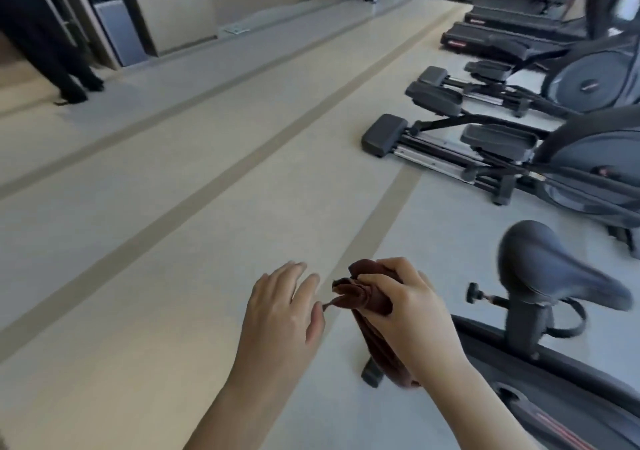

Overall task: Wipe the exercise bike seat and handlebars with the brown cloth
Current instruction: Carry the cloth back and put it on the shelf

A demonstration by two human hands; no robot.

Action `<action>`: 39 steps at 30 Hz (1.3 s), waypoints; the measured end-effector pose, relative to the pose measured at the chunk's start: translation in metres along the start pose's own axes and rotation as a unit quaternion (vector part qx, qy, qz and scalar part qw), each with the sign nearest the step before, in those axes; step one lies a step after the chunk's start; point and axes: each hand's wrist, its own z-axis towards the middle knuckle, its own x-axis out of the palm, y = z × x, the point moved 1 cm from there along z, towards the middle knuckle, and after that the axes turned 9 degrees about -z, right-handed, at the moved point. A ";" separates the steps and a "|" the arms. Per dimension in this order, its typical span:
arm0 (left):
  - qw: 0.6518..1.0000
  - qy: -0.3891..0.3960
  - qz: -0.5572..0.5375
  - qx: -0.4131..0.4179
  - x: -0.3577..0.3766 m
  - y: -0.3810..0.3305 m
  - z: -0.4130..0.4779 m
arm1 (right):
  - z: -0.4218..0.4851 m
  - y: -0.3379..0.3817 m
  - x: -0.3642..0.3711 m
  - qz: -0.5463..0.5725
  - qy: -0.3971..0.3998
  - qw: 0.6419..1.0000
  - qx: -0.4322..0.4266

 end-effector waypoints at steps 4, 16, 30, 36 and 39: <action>0.999 -0.005 0.015 -0.036 -0.004 0.045 0.025 | 0.054 0.021 0.028 0.017 0.028 0.999 -0.022; 0.995 -0.061 0.055 -0.051 0.028 0.169 0.228 | 0.298 0.022 0.089 0.035 0.036 0.995 -0.084; 0.976 -0.090 0.088 -0.180 -0.006 0.397 0.374 | 0.557 0.152 0.205 0.034 0.067 0.980 -0.186; 0.976 -0.087 0.091 -0.178 -0.051 0.533 0.442 | 0.671 0.250 0.262 0.042 0.080 0.978 -0.189; 0.974 -0.087 0.100 -0.184 -0.072 0.594 0.480 | 0.727 0.291 0.285 0.057 0.085 0.977 -0.186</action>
